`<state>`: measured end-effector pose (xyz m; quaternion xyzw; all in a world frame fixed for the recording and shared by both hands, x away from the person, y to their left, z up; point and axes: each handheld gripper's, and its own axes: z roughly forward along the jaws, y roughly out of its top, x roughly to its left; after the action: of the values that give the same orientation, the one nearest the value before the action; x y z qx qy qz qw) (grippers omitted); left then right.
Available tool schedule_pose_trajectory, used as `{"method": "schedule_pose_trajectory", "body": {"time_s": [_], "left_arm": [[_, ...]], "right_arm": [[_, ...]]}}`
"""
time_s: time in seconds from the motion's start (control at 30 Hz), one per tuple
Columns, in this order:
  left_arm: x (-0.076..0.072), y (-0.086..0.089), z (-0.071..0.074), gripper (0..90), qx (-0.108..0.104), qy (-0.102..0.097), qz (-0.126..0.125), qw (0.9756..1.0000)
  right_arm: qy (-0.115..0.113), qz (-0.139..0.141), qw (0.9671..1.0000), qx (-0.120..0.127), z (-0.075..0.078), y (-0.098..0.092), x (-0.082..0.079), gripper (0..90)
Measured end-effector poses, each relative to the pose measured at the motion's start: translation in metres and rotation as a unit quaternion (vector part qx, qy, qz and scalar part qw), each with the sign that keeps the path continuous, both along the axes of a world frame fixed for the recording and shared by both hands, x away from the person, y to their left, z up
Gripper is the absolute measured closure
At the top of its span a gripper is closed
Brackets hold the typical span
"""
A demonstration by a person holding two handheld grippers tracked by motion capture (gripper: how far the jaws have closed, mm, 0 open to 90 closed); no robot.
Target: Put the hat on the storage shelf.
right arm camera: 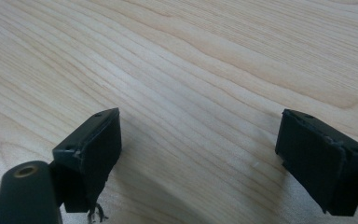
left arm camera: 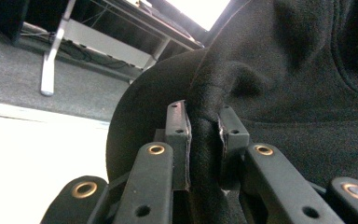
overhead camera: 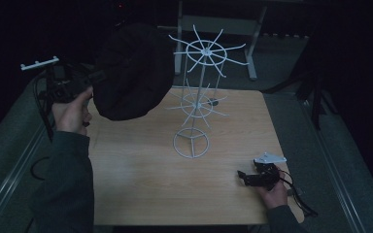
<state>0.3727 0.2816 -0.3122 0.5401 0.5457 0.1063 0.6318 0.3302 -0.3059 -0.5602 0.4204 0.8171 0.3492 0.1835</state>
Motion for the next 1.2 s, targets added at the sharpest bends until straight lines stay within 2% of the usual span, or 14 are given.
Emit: {"method": "schedule_pose_trajectory", "body": {"time_s": [0.23,0.43,0.73,0.97,1.2], "left_arm": [[0.013,-0.013,-0.004,79.2,0.001,0.011,-0.005,0.9999],[0.021,-0.027,-0.013,79.4,0.034,0.033,-0.005,0.9988],[0.026,-0.045,-0.018,79.4,0.073,0.048,-0.013,0.9961],[0.033,-0.056,-0.027,75.0,0.083,0.062,-0.028,0.9943],[0.036,-0.066,-0.028,74.4,0.089,0.061,-0.032,0.9937]], "right_arm": [[0.001,-0.001,1.0000,0.000,0.000,0.000,0.000,14.1],[0.000,0.000,1.0000,0.000,0.000,0.000,0.000,14.1],[-0.001,0.000,1.0000,0.000,0.000,0.000,-0.001,14.1],[0.001,-0.001,1.0000,0.001,0.000,0.000,-0.001,14.1],[0.001,-0.001,1.0000,0.001,0.000,0.000,-0.001,14.1]]}}
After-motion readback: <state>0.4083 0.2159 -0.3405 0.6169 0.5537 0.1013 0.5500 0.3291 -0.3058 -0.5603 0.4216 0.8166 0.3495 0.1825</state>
